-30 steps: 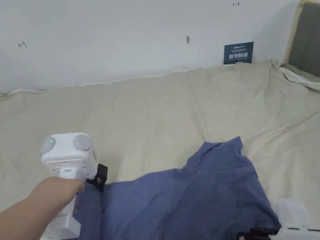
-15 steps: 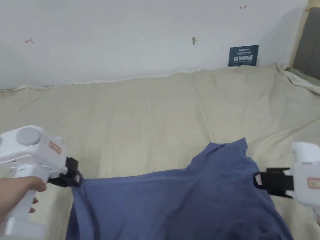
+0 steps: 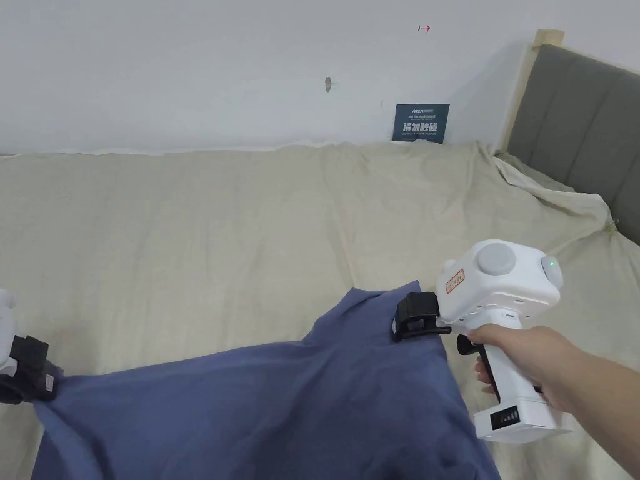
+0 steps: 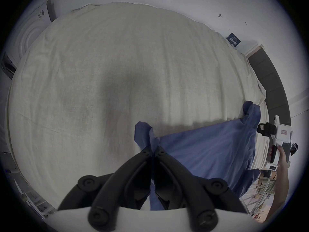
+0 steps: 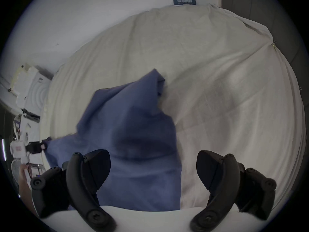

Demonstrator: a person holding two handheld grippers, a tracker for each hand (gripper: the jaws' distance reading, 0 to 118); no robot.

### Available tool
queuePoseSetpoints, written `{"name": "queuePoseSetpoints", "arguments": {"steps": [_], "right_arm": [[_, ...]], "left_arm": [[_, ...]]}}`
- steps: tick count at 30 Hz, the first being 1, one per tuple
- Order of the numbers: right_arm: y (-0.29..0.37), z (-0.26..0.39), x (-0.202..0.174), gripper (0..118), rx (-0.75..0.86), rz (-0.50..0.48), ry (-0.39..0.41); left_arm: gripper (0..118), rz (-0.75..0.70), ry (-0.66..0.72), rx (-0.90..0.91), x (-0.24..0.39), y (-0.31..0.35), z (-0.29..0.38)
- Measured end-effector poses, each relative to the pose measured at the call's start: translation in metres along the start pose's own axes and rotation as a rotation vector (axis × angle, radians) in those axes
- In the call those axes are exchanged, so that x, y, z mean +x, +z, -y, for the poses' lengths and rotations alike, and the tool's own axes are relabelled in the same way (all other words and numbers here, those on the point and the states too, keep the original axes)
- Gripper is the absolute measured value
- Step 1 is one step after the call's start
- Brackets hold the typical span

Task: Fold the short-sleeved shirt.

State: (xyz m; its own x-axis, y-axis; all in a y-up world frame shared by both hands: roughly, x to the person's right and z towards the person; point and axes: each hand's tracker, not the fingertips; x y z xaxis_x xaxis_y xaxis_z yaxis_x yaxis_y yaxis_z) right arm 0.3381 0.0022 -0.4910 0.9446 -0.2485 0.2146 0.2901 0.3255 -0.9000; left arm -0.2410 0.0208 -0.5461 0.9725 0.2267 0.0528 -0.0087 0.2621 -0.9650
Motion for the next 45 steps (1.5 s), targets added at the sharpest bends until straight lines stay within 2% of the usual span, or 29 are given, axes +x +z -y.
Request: {"name": "queuePoseSetpoints", "arguments": {"steps": [2,3,4,5,6,7,9,10,14,16,17,18,21,27,33,38,45], "right_arm": [[-0.015,-0.002,-0.006,97,-0.019,-0.007,-0.016],[-0.019,0.000,-0.009,87,-0.040,-0.013,-0.017],[-0.020,0.005,-0.017,76,-0.059,0.042,0.030],[-0.014,0.011,-0.026,62,-0.016,0.136,0.141],[-0.007,0.020,-0.037,28,0.025,0.195,0.229],[-0.008,0.023,-0.039,2,0.015,0.181,0.297],[0.001,0.032,-0.039,2,0.030,0.162,0.283],[-0.008,0.012,-0.031,2,0.021,0.147,0.284],[0.034,0.009,-0.024,2,0.079,0.094,0.273],[0.059,0.012,-0.021,2,0.094,0.072,0.273],[0.075,0.016,-0.021,2,0.120,0.002,0.269],[0.105,0.032,-0.031,2,0.147,-0.024,0.259],[0.161,0.051,-0.042,2,0.201,-0.099,0.312],[0.249,0.047,-0.041,2,0.344,-0.163,0.241],[0.347,0.025,-0.059,2,0.539,-0.176,0.233],[0.404,0.003,-0.099,2,0.623,-0.110,0.289],[0.463,-0.058,-0.133,2,0.746,-0.109,0.253]], "left_arm": [[2,-0.004,-0.003,-0.011,-0.001,-0.004,0.001],[2,-0.006,-0.002,-0.016,0.002,-0.004,0.004],[2,-0.009,0.000,-0.019,0.003,-0.005,0.005],[2,-0.008,0.004,-0.025,0.003,-0.008,0.005],[2,-0.007,0.009,-0.030,0.002,-0.010,0.006],[2,0.002,0.013,-0.034,-0.006,-0.019,-0.003],[2,0.011,0.018,-0.035,-0.005,-0.022,-0.002],[2,0.006,0.014,-0.034,-0.004,-0.023,-0.001],[2,0.043,0.019,0.009,-0.012,-0.008,0.001],[2,0.090,0.041,0.013,-0.009,0.011,0.011],[2,0.105,0.044,0.025,-0.010,0.021,0.013],[2,0.117,0.037,0.037,-0.011,0.031,0.015],[2,0.163,0.025,0.061,-0.014,0.066,0.024],[2,0.234,-0.003,0.186,-0.003,0.168,0.048],[2,0.313,-0.032,0.361,0.005,0.272,0.040],[2,0.269,-0.081,0.451,0.033,0.334,0.017],[2,0.230,-0.106,0.646,0.082,0.408,-0.031]]}}
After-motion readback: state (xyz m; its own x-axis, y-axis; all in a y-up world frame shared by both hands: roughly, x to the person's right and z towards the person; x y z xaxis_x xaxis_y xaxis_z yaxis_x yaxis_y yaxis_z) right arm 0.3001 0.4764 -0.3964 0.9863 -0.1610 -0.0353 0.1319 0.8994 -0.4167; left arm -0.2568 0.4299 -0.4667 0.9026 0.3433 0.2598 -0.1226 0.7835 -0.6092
